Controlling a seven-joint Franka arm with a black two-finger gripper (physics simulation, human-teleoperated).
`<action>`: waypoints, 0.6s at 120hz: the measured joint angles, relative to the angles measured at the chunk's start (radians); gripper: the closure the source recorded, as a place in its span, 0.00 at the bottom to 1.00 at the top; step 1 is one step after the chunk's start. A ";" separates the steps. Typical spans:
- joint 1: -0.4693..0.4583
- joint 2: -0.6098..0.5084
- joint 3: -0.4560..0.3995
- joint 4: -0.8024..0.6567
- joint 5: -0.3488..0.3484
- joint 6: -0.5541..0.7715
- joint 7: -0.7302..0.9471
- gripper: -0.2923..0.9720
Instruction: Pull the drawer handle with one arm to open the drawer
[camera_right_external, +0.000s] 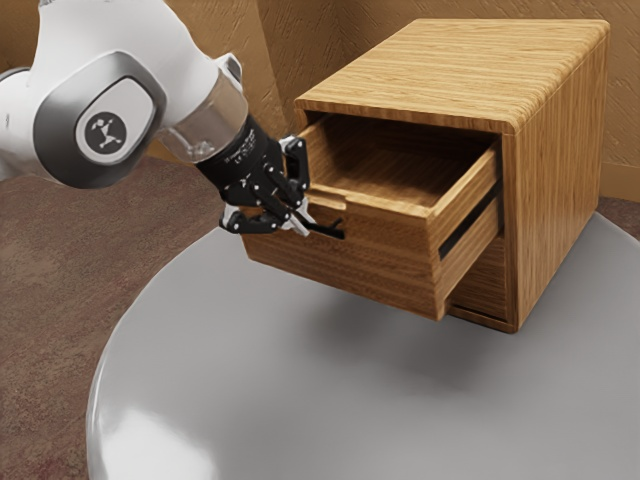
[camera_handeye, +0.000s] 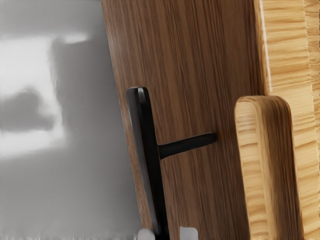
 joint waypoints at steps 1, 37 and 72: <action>0.000 -0.002 -0.001 -0.002 0.000 0.000 0.000 0.85; -0.003 -0.065 -0.009 -0.072 0.013 0.001 -0.008 0.85; 0.013 -0.109 -0.010 -0.115 0.020 0.003 -0.017 0.85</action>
